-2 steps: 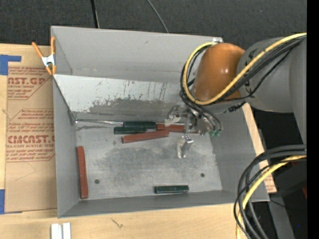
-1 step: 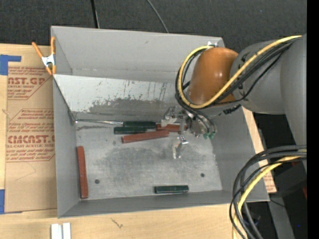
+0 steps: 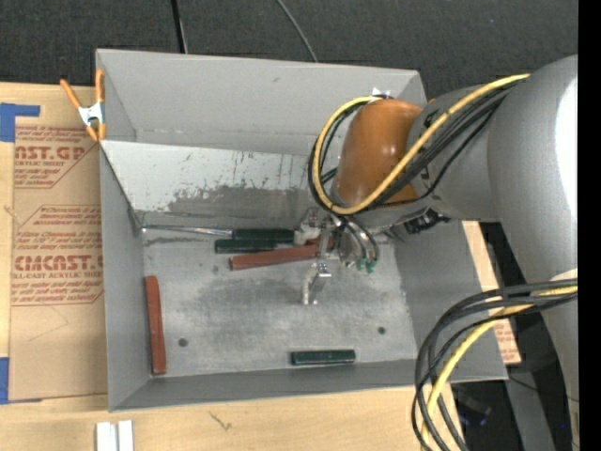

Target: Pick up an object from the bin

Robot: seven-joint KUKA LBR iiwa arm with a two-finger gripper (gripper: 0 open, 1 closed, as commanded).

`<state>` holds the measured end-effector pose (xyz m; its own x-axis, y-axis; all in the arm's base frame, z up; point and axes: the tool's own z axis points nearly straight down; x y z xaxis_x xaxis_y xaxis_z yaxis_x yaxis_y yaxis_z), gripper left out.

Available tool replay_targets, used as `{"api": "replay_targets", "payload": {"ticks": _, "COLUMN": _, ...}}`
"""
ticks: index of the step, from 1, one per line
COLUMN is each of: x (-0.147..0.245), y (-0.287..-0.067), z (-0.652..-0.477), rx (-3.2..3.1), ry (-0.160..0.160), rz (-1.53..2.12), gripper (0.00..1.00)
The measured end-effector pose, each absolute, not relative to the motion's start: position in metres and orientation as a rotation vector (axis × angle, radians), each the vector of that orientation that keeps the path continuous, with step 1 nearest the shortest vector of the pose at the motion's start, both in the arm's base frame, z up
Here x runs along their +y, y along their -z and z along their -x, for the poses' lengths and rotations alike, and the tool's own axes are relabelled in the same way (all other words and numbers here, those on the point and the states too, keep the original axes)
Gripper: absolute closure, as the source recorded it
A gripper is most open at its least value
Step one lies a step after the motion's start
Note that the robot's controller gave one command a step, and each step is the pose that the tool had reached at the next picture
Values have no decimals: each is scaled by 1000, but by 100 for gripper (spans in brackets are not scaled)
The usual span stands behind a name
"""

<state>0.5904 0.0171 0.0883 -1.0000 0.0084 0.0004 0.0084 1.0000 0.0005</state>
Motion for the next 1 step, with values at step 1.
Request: {"api": "replay_targets", "payload": {"ticks": 1, "x": 38, "y": -100, "z": -589, "rx": -3130, "ry": 0, "rz": -278, "gripper": 0}}
